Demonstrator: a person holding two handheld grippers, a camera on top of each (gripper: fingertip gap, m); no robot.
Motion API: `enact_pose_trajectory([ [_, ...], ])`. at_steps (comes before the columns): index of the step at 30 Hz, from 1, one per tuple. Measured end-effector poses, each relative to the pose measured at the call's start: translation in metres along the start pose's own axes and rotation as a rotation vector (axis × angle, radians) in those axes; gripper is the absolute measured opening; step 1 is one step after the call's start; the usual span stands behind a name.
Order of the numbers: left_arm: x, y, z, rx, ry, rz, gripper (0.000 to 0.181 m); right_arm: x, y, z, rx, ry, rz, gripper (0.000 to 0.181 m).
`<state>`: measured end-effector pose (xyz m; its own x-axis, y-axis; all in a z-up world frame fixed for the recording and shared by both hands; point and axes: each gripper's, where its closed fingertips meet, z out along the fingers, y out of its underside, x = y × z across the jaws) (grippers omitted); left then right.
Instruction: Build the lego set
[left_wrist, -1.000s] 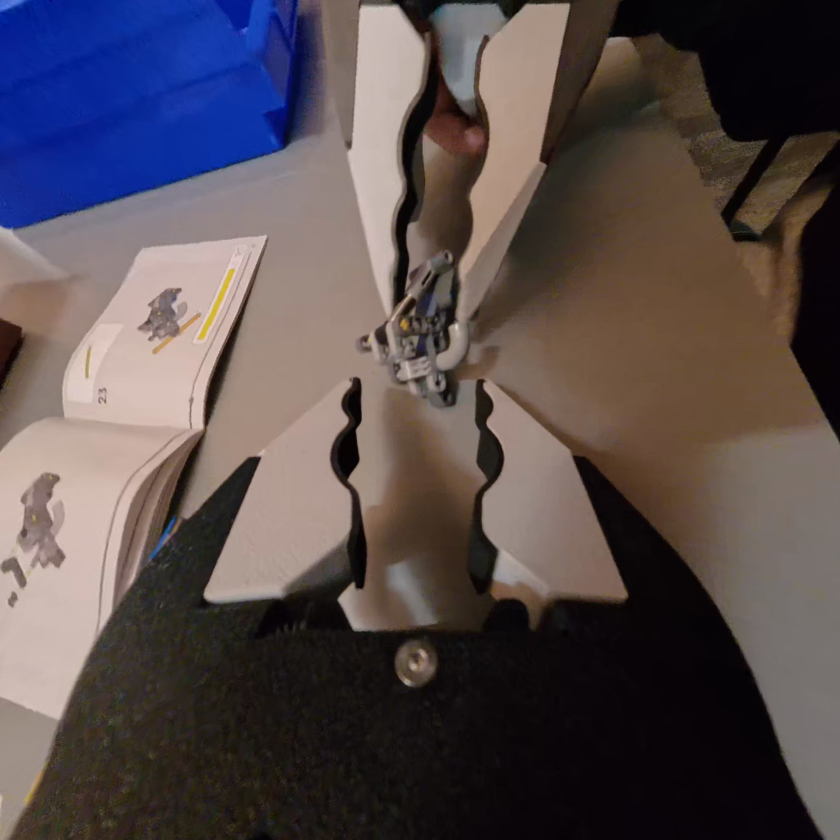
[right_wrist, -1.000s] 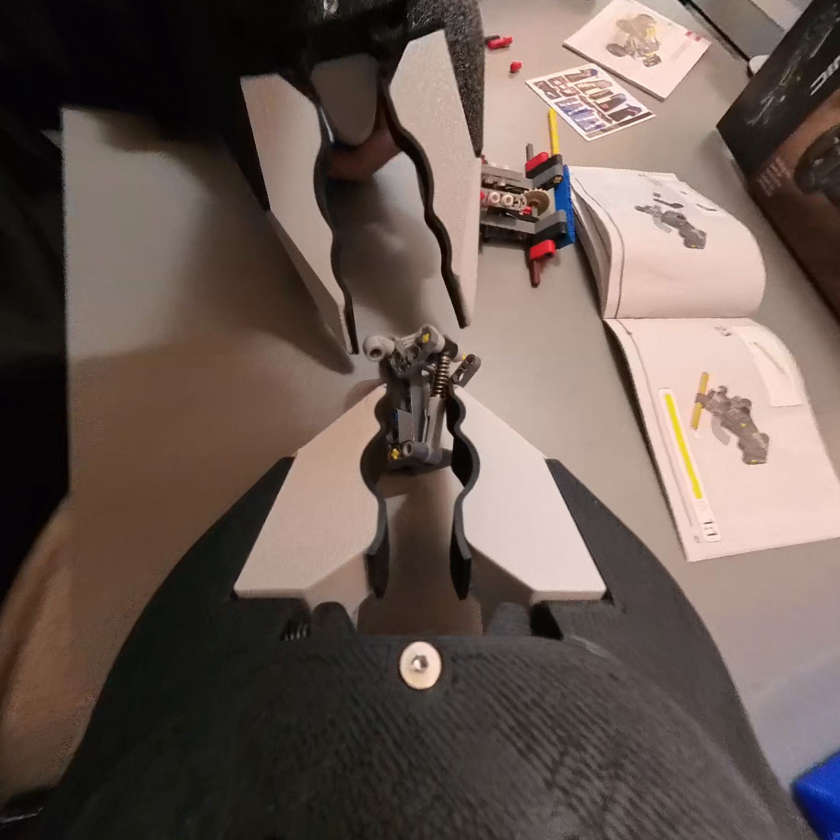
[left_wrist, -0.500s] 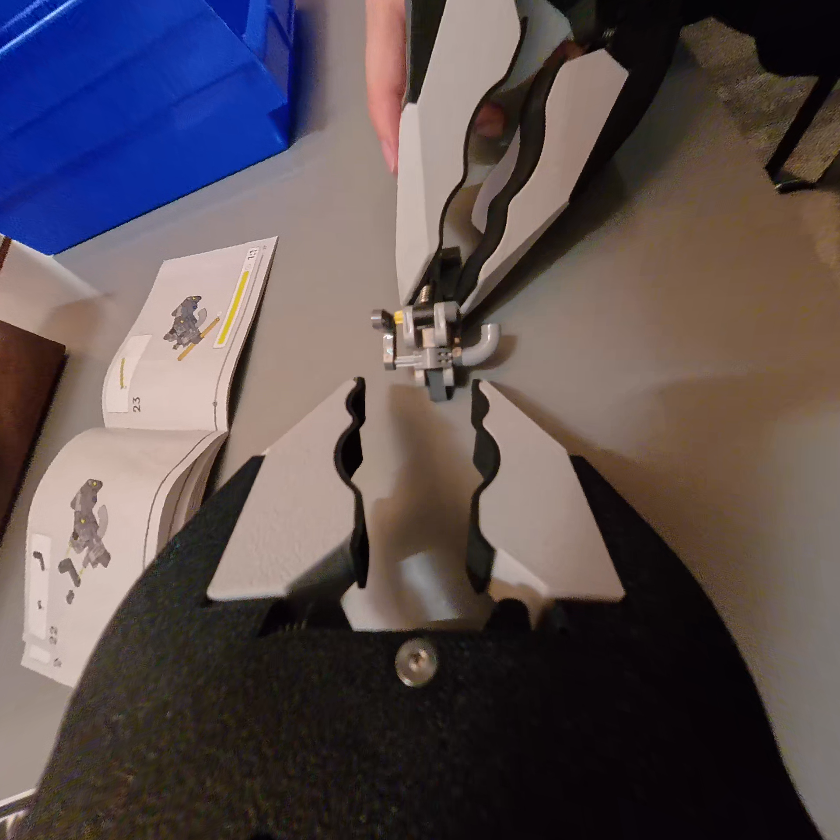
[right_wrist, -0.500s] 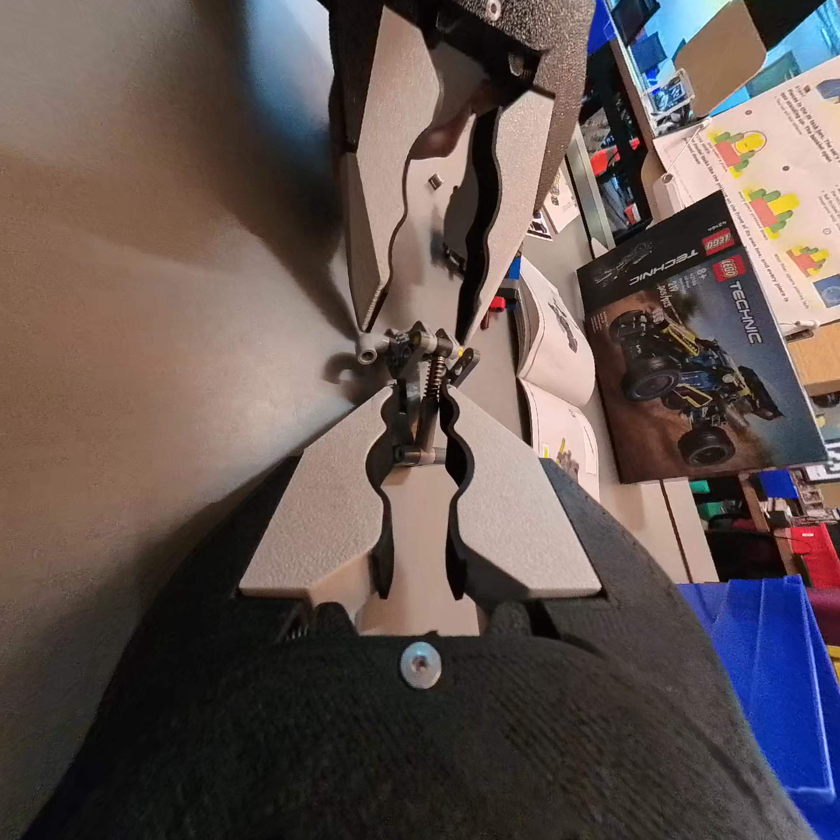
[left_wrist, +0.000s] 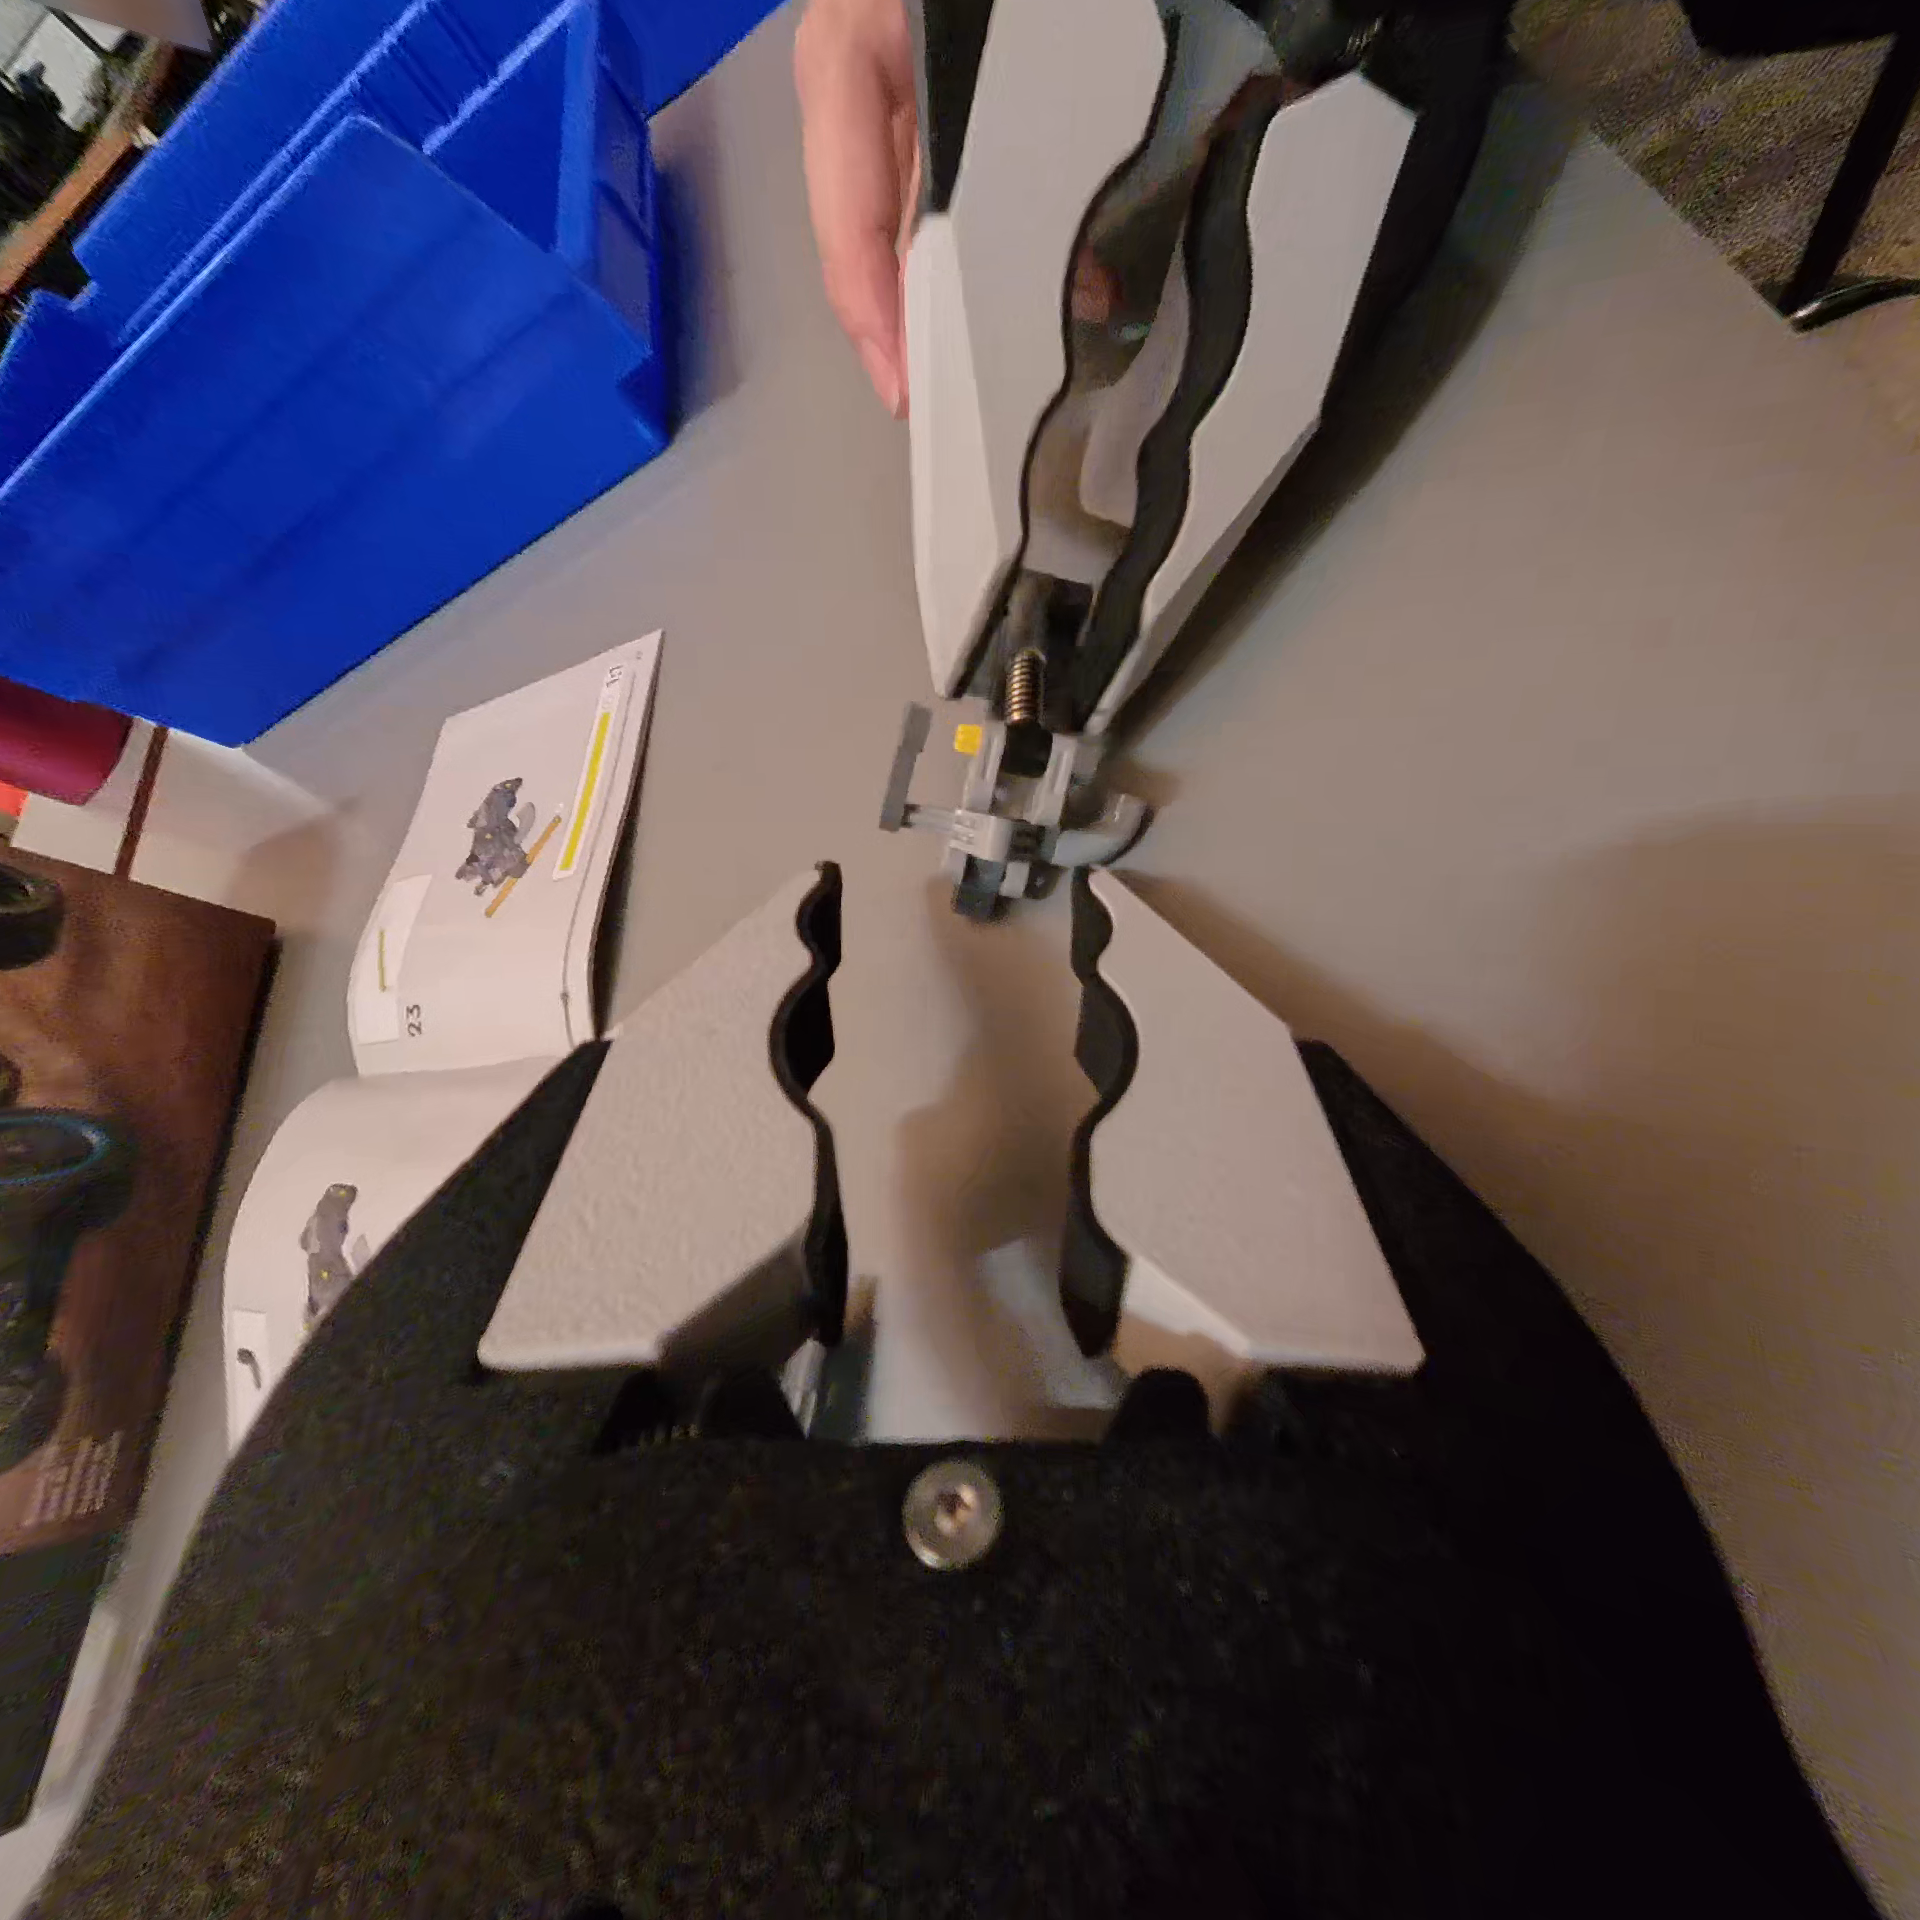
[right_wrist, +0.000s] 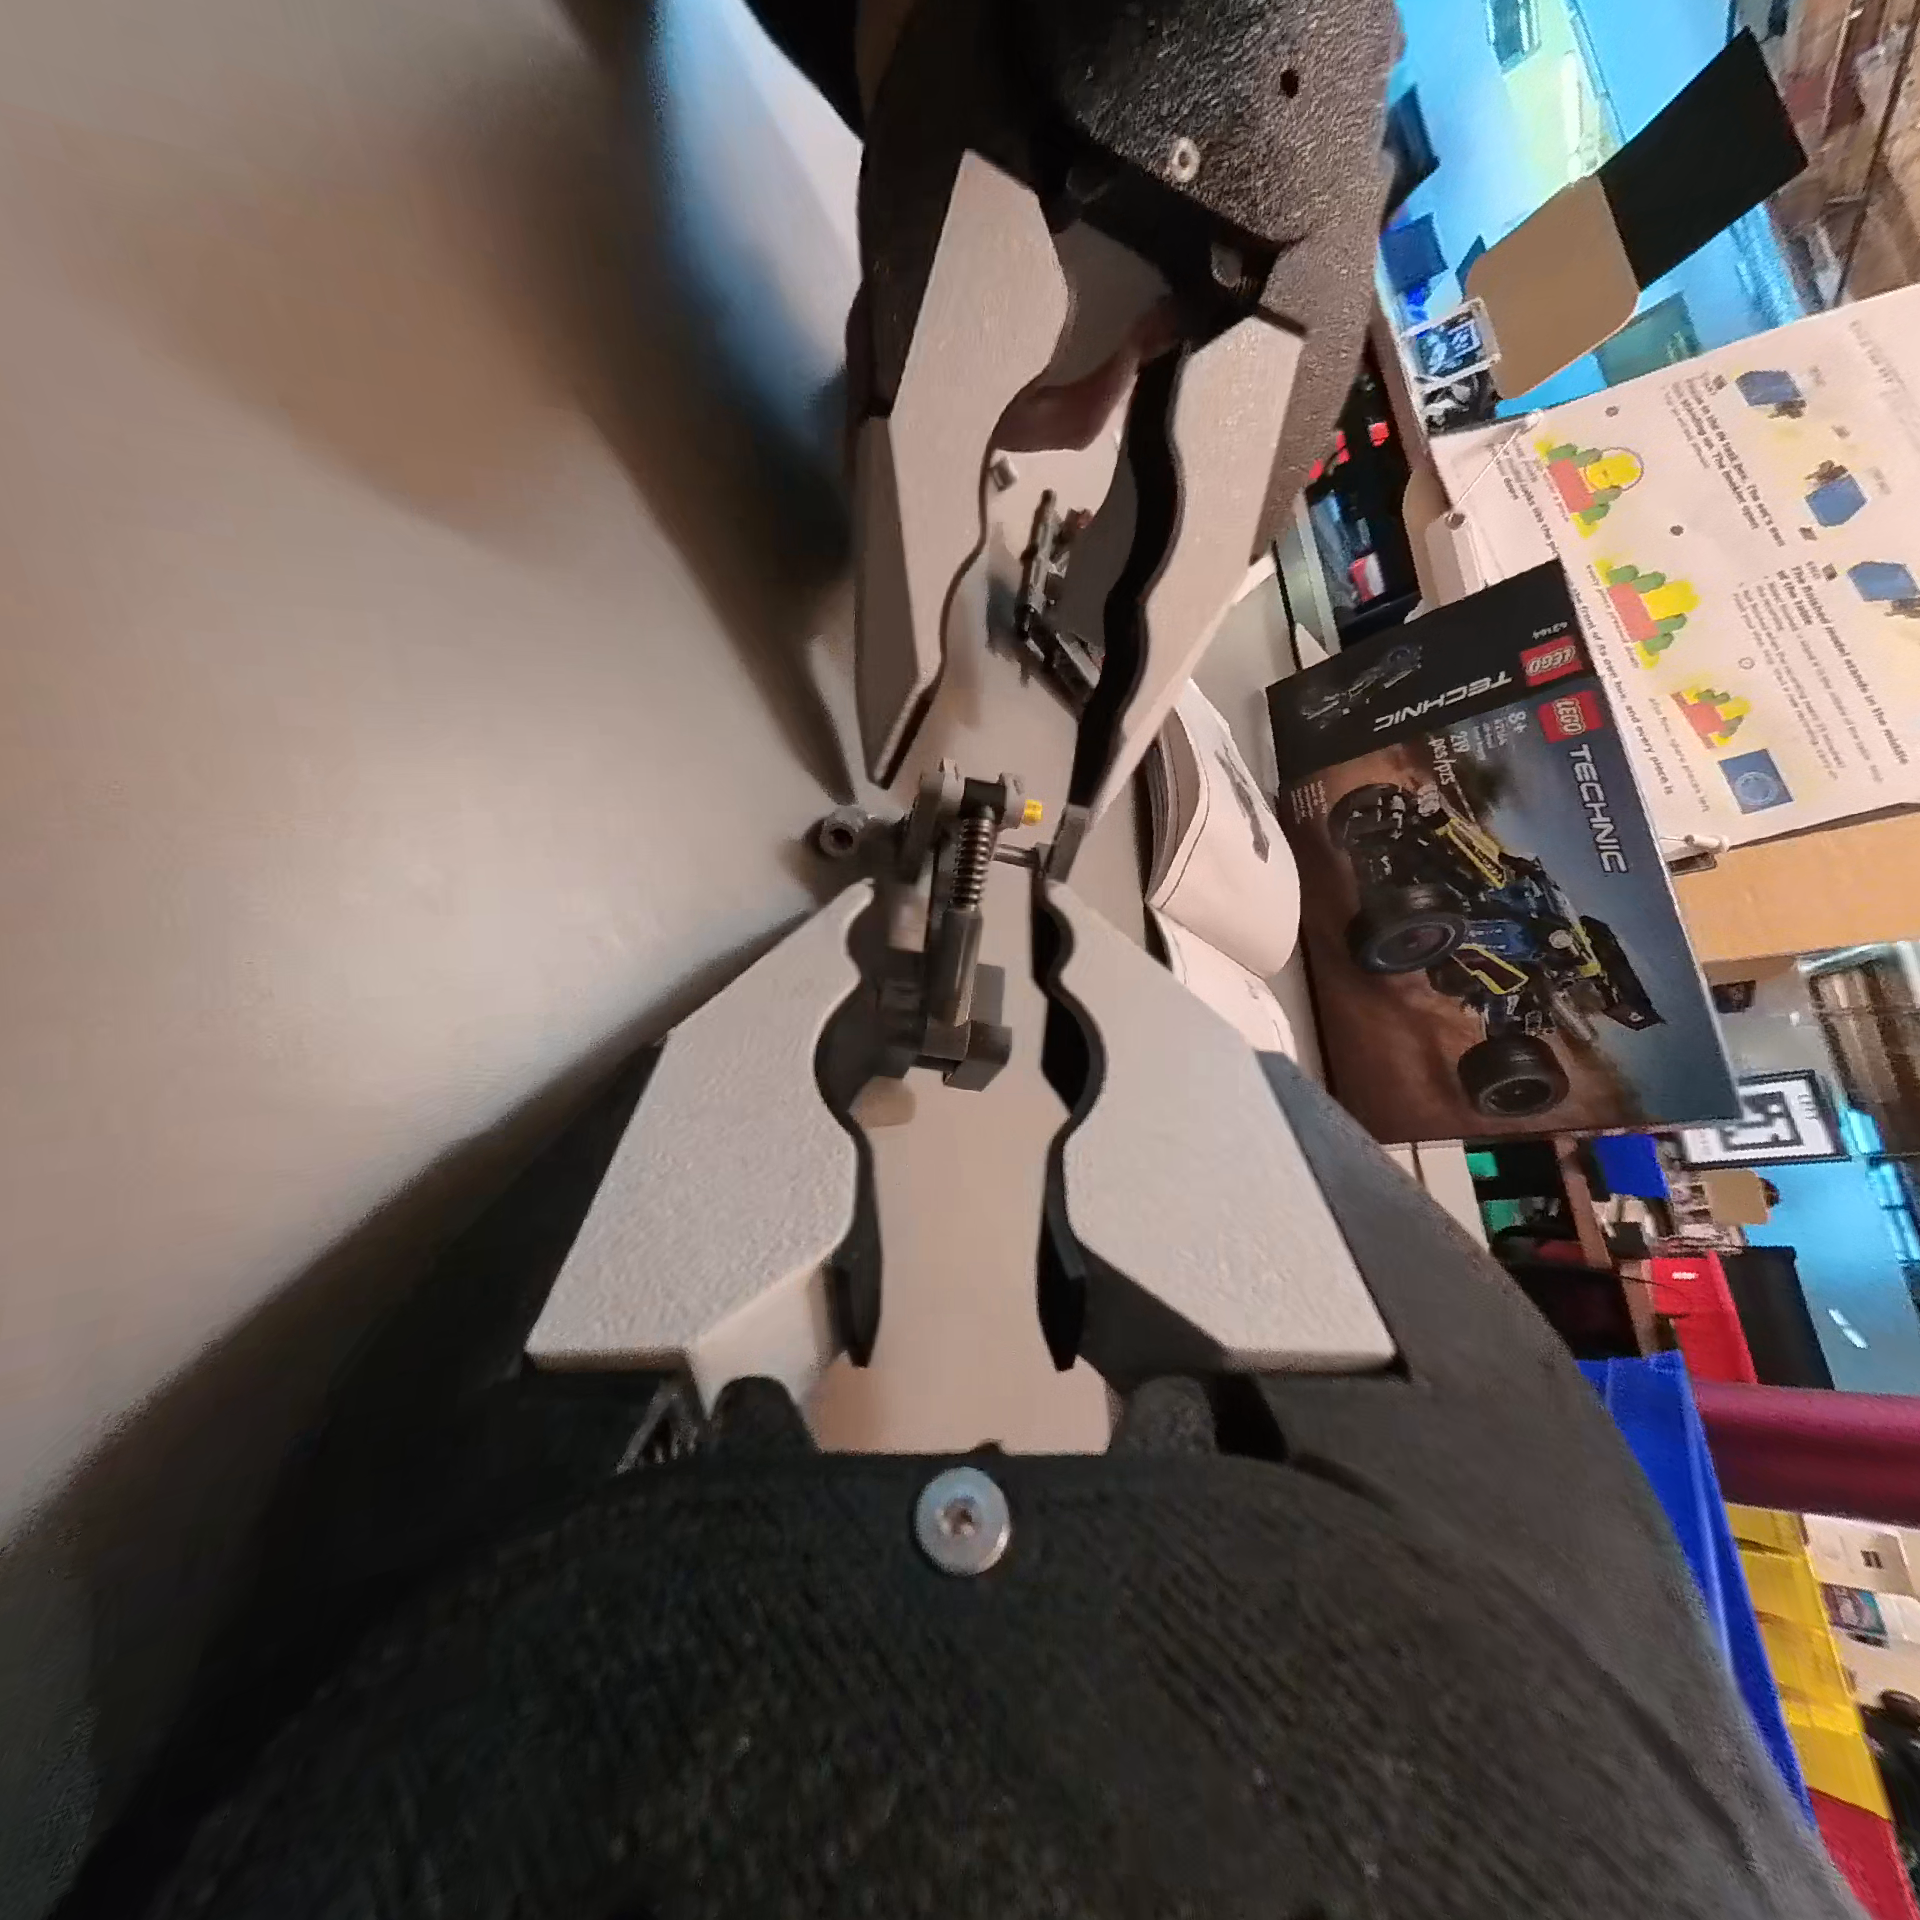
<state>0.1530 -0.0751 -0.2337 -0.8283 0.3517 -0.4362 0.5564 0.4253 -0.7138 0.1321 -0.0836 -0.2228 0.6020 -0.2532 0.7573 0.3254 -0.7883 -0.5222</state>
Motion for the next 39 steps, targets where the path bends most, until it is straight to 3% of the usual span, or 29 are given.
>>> enact_pose_trajectory([
  [2, 0.005, 0.001, -0.001, -0.008, -0.001, 0.046, 0.041, 0.003, -0.005, -0.008, 0.004, -0.001, 0.055, 0.039],
  [4, 0.004, 0.002, -0.002, -0.016, -0.051, 0.109, 0.039, 0.008, -0.015, -0.021, 0.041, -0.021, 0.181, 0.032],
  [5, 0.003, 0.003, -0.004, -0.025, -0.080, 0.143, 0.038, 0.015, -0.017, -0.025, 0.051, -0.022, 0.287, 0.025],
  [8, -0.003, 0.007, -0.005, -0.050, -0.173, 0.241, 0.033, 0.050, -0.006, -0.028, 0.033, 0.035, 0.663, 0.027],
  [12, -0.007, 0.006, -0.006, -0.059, -0.233, 0.280, 0.035, 0.061, 0.012, -0.009, -0.055, -0.102, 0.939, 0.036],
  [16, -0.012, 0.011, -0.006, -0.091, -0.302, 0.362, 0.031, 0.038, -0.002, 0.004, -0.051, -0.524, 1.250, 0.024],
  [21, -0.015, 0.014, -0.006, -0.118, -0.327, 0.390, 0.027, 0.033, 0.004, 0.011, -0.114, -0.582, 1.399, 0.024],
  [24, -0.016, 0.013, -0.007, -0.115, -0.329, 0.378, 0.030, 0.028, 0.009, 0.004, -0.201, -0.486, 1.357, 0.050],
  [29, -0.016, 0.009, -0.014, -0.077, -0.260, 0.275, 0.029, 0.028, 0.012, -0.013, -0.190, -0.202, 1.011, 0.053],
  [34, -0.012, -0.004, -0.014, -0.016, -0.030, 0.071, 0.029, 0.016, 0.010, -0.016, -0.146, -0.199, 0.766, 0.045],
  [36, -0.013, -0.001, -0.011, -0.042, 0.084, -0.001, 0.031, 0.006, 0.013, -0.013, -0.152, -0.258, 0.779, 0.046],
  [39, -0.021, -0.002, -0.006, -0.020, 0.212, -0.115, 0.032, -0.005, 0.013, -0.008, -0.126, -0.338, 0.785, 0.031],
])
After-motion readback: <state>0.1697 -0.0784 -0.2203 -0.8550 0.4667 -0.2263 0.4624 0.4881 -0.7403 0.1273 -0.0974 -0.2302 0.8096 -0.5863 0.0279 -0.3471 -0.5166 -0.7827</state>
